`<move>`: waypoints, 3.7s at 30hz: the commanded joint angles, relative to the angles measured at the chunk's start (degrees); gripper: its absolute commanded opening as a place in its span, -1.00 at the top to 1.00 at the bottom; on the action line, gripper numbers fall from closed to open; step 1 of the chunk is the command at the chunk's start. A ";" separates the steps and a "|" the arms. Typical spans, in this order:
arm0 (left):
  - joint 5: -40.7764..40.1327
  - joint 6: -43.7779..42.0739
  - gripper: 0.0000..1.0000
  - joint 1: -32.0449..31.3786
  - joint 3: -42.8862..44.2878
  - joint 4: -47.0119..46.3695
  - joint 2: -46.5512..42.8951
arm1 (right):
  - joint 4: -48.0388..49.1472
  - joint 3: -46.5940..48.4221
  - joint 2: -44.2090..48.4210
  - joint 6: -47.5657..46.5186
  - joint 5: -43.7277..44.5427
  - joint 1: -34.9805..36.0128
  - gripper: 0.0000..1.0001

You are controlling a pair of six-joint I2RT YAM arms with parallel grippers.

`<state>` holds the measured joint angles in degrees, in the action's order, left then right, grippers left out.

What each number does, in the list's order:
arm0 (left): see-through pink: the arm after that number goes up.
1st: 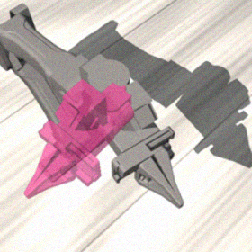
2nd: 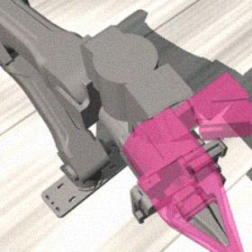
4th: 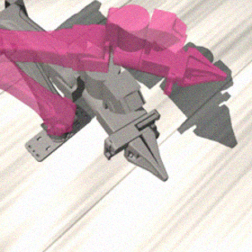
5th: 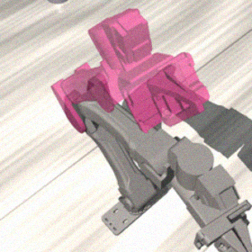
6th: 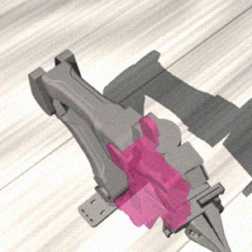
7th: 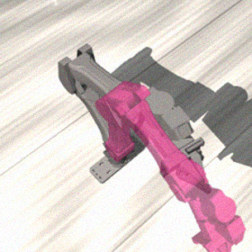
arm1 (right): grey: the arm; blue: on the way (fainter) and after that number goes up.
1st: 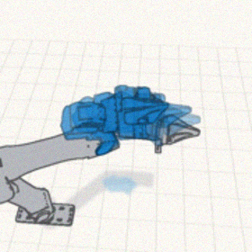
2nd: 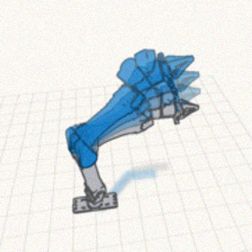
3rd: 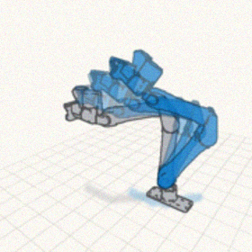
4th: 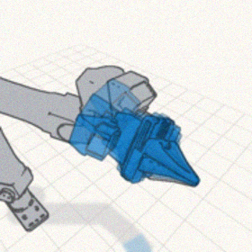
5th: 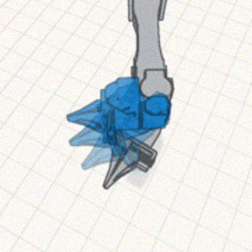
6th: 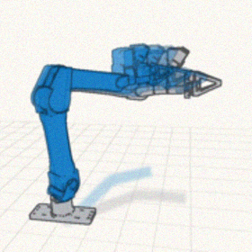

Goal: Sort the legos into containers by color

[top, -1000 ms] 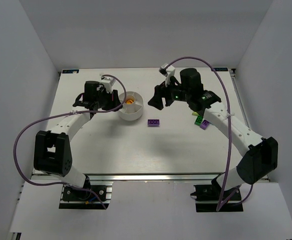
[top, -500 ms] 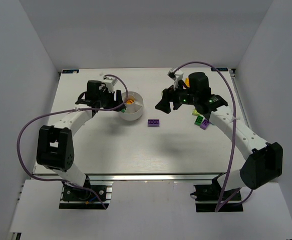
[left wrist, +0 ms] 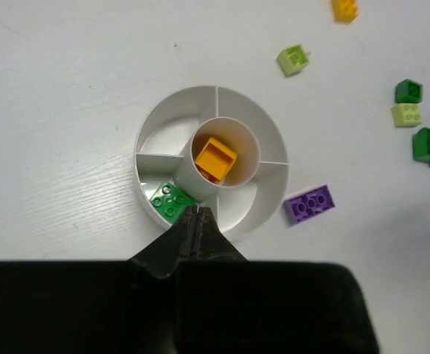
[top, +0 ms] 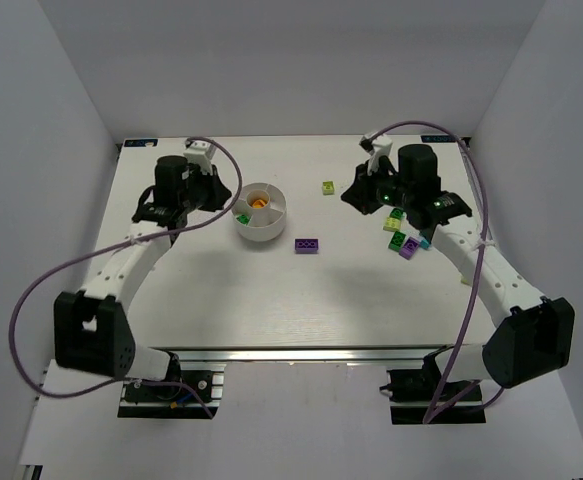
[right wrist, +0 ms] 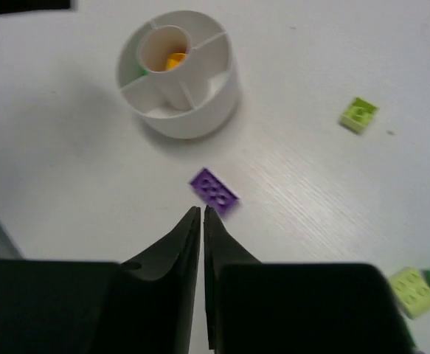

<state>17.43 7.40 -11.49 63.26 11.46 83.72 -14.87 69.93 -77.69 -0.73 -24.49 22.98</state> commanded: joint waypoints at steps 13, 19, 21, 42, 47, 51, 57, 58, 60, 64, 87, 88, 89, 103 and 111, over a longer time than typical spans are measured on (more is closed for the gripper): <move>0.41 7.37 -0.72 0.32 -16.60 0.22 -29.58 | -7.62 3.27 -12.12 1.00 14.91 -18.06 -0.66; -1.25 6.75 -0.83 0.32 -15.36 2.16 -30.55 | -8.94 18.87 -26.18 -1.47 12.10 -19.38 -0.78; -1.69 6.75 -0.83 0.32 -15.45 1.98 -30.99 | -9.82 25.05 -33.64 0.10 12.27 -19.03 -0.78; -3.81 5.17 -0.83 0.32 -16.68 1.11 -29.85 | 2.91 46.96 -59.33 11.80 26.60 -15.34 -0.78; -3.63 5.08 -0.83 0.32 -16.95 0.75 -30.02 | 4.59 47.48 -61.70 13.65 30.37 -13.76 -0.67; -3.63 5.26 -0.83 0.32 -17.03 0.84 -29.85 | 5.12 48.37 -63.20 12.51 33.80 -12.17 -0.51; -3.02 5.34 -0.83 0.32 -17.12 0.40 -29.58 | 4.59 48.63 -63.90 12.68 38.11 -10.94 -0.11; -1.97 5.52 -0.83 0.32 -17.21 0.05 -29.41 | 4.42 48.37 -63.47 12.77 37.85 -10.94 0.05; 0.22 6.48 -0.83 0.32 -17.56 -1.52 -28.97 | 4.41 47.23 -62.50 12.69 36.02 -11.03 0.39; 11.27 9.73 -0.84 0.32 -17.12 -4.25 -24.93 | 7.92 40.13 -55.50 8.84 29.87 -11.73 0.95; 15.00 13.61 -0.87 0.32 -18.79 -9.44 -19.83 | 4.84 49.26 -59.51 29.11 36.69 -11.82 -0.78; 14.91 13.61 -0.87 0.32 -18.88 -9.62 -19.65 | 6.07 48.64 -59.42 29.99 37.58 -11.91 -0.78; 14.91 13.69 -0.87 0.32 -18.79 -9.62 -19.22 | 6.08 48.63 -59.59 30.43 38.63 -11.73 -0.78; 13.33 13.43 -0.87 0.32 -19.23 -8.92 -18.86 | 5.29 55.31 -67.86 33.16 46.64 -10.42 -0.67; 13.15 13.17 -0.87 0.32 -19.14 -8.74 -18.86 | 7.14 56.10 -69.52 32.55 49.01 -10.15 -0.60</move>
<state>30.76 21.02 -11.22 44.49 2.57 65.63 -10.20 123.50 -146.30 31.27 21.17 12.62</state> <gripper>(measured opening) 0.930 0.805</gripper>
